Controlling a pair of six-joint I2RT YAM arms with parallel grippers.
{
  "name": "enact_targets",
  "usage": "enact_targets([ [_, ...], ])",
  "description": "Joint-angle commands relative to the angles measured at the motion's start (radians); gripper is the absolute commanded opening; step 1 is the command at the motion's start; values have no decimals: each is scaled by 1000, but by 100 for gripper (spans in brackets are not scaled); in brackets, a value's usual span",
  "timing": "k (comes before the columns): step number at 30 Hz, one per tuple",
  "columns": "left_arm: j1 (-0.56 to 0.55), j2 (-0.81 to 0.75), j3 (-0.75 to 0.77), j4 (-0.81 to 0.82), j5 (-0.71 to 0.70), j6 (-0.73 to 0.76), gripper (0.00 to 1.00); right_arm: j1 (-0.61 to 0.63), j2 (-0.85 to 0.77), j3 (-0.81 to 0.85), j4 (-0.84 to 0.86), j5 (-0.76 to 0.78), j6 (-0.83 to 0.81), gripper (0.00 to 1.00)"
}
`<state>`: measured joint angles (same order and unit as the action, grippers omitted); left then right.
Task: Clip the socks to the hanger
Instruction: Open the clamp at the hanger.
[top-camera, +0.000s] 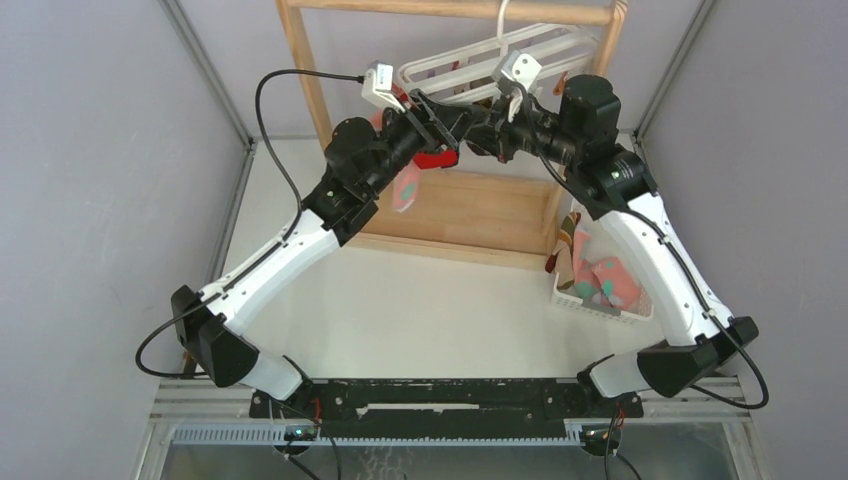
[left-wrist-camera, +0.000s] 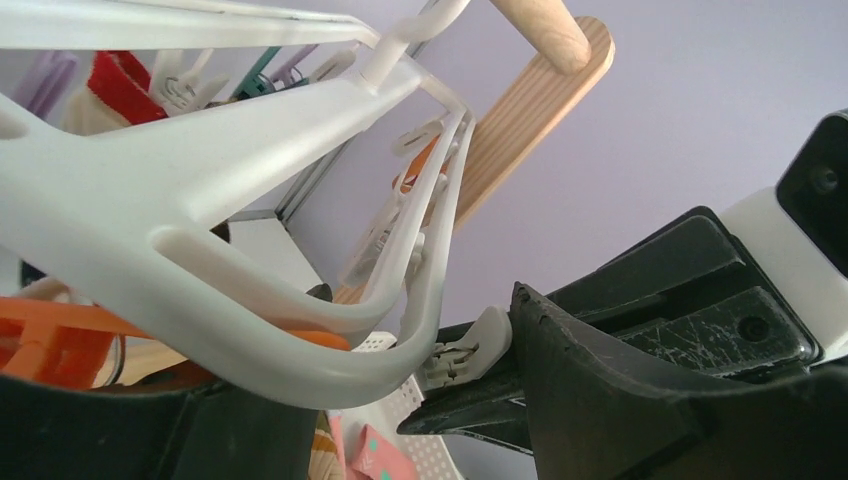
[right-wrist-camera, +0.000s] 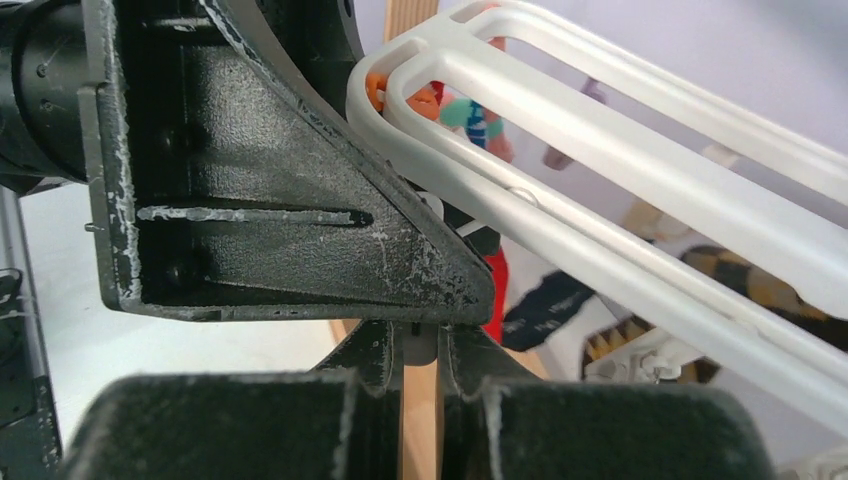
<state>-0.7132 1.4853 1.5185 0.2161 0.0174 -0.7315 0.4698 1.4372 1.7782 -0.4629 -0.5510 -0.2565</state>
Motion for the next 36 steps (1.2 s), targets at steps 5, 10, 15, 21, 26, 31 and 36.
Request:
enact_targets([
  [5,2,-13,47,11,-40,34,69,64,-165,-140,128,86,-13,0],
  [10,3,-9,56,19,-47,27,70,72,-201,-169,108,109,-22,0],
  [15,2,-8,55,39,-59,7,65,73,-240,-212,108,122,-23,0],
  [21,3,2,58,60,-66,-17,52,74,-255,-224,98,120,-27,0],
  [26,3,13,49,92,-56,-48,24,76,-266,-239,106,123,-21,0],
  [31,1,12,39,118,-44,-67,0,77,-279,-252,106,142,-22,0],
  [36,0,13,41,123,-35,-65,0,77,-303,-279,108,161,-19,0],
])
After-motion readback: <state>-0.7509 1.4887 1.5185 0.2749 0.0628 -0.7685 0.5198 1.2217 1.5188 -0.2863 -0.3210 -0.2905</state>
